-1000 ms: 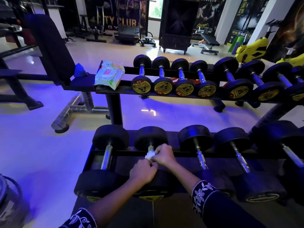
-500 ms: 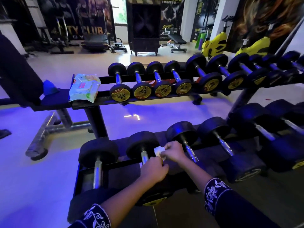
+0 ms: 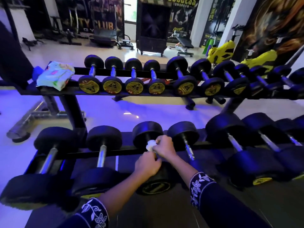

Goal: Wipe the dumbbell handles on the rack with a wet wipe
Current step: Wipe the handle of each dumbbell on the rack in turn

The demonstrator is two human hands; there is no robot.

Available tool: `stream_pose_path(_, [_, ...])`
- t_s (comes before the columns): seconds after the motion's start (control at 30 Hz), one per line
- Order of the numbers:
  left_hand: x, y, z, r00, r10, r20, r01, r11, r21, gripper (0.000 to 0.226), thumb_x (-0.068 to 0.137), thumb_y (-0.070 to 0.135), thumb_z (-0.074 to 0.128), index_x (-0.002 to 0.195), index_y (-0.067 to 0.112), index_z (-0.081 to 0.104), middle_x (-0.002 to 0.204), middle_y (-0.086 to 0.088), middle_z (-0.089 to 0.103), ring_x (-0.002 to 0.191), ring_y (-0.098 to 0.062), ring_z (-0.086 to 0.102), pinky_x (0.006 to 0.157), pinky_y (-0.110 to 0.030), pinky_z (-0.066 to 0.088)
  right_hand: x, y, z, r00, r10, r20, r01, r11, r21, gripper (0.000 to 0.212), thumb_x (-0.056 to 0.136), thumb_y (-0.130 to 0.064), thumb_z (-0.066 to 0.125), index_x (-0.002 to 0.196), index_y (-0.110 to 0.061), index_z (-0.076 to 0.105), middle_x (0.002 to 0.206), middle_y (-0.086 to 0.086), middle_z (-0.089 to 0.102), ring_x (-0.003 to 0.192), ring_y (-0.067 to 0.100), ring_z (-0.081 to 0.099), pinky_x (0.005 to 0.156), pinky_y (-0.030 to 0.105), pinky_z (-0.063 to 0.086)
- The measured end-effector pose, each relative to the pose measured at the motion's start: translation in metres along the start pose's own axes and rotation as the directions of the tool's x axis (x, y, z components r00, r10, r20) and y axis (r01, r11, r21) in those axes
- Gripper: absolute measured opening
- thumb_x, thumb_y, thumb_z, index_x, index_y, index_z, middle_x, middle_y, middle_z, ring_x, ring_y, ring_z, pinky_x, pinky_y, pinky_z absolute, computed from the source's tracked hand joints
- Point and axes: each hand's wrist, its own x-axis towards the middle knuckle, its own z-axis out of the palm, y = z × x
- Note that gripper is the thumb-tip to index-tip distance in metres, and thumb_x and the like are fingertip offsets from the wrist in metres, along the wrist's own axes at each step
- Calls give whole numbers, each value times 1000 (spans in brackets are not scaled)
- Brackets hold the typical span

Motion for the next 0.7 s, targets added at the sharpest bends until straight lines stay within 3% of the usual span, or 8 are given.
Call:
stream_pose_path(0.13, [2, 0, 15, 999, -31, -35, 31, 999, 18, 38, 95, 43, 44, 105, 14, 65, 107, -11, 68, 103, -31, 64, 76, -34, 48, 4, 18, 4, 994, 7, 107, 0, 998, -70, 11, 66, -12, 65, 74, -19, 68, 84, 9, 70, 85, 23, 66, 67, 24, 47])
stream_pose_path(0.37, [5, -20, 20, 998, 33, -55, -36, 997, -62, 31, 98, 38, 44, 105, 18, 67, 105, -9, 68, 101, -29, 63, 75, -33, 44, 4, 15, 19, 990, 61, 129, -59, 998, -14, 10, 68, -12, 69, 77, -11, 73, 81, 7, 72, 81, 15, 65, 66, 23, 46])
stream_pose_path(0.5, [7, -35, 21, 999, 9, -52, -21, 972, -236, 28, 98, 31, 46, 78, 23, 64, 80, -1, 68, 79, -21, 64, 69, -35, 47, 11, 14, 20, 992, 90, 91, -87, 996, -31, 14, 68, -9, 70, 81, -11, 75, 85, 7, 73, 82, 13, 65, 64, 19, 42])
stream_pose_path(0.57, [5, -41, 23, 996, -16, -83, -11, 952, -305, 34, 98, 28, 48, 65, 25, 55, 66, 4, 61, 67, -13, 59, 60, -30, 41, 15, 16, 20, 991, 104, 84, -102, 994, -36, 15, 71, -10, 69, 84, -9, 76, 87, 10, 73, 77, 10, 61, 63, 19, 40])
stream_pose_path(0.63, [5, -43, 23, 995, -25, -96, -11, 935, -353, 36, 98, 25, 49, 63, 26, 53, 62, 6, 57, 61, -7, 54, 56, -25, 35, 17, 19, 21, 988, 118, 100, -112, 992, -64, 13, 70, -10, 69, 81, -7, 75, 84, 12, 73, 73, 8, 57, 61, 20, 38])
stream_pose_path(0.7, [6, -45, 25, 995, -24, -99, -15, 929, -371, 32, 98, 26, 50, 66, 23, 57, 65, 4, 60, 63, -10, 57, 58, -28, 36, 16, 22, 22, 982, 140, 130, -128, 987, -102, 6, 68, -10, 70, 73, -9, 74, 73, 10, 70, 68, 8, 55, 58, 21, 37])
